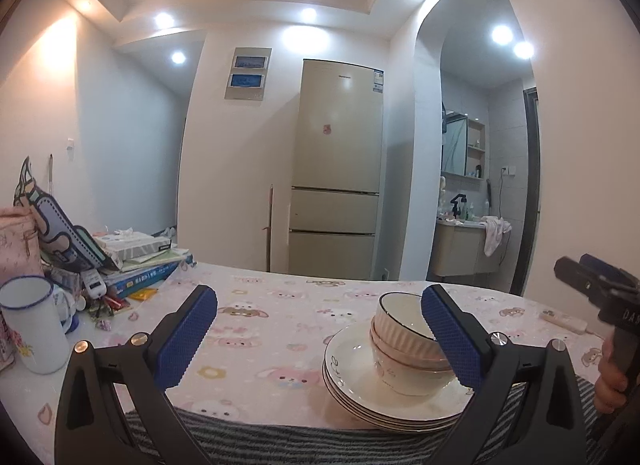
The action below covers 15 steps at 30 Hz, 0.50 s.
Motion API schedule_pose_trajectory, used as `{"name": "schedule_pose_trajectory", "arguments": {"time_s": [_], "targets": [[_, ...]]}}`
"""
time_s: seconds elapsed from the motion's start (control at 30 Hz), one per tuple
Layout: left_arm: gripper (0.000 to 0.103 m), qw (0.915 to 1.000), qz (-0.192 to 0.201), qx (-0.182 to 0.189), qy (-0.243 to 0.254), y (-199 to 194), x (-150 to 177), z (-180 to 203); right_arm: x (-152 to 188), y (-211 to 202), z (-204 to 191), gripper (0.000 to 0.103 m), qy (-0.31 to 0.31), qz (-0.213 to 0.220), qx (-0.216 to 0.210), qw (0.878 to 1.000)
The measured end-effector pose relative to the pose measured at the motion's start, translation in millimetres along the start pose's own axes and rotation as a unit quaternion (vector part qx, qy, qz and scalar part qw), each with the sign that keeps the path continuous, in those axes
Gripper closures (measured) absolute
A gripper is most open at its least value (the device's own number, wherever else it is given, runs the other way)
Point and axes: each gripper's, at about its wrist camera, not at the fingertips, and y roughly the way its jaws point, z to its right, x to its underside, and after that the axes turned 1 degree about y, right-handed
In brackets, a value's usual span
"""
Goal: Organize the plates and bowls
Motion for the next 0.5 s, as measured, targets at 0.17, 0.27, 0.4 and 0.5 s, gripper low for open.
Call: {"name": "schedule_pose_trajectory", "arguments": {"time_s": [0.17, 0.27, 0.4, 0.5], "targets": [[0.0, 1.0, 0.003, 0.005, 0.002, -1.8, 6.0, 0.6, 12.6, 5.3, 0.9, 0.0, -0.009, -0.013, 0.01, 1.0], [0.0, 0.9995, 0.002, 0.013, 0.027, -1.6, 8.2, 9.7, 20.4, 3.5, 2.2, 0.0, -0.013, -0.011, 0.028, 0.999], [0.0, 0.9993, 0.002, 0.005, 0.036, -0.9, 8.2, 13.9, 20.9, 1.0, 4.4, 0.0, -0.007, -0.01, 0.032, 0.999], [0.0, 0.9992, 0.0, 0.003, 0.04, -0.1, 9.1, 16.2, 21.0, 0.8, 1.6, 0.0, -0.016, -0.009, 0.029, 0.999]]}}
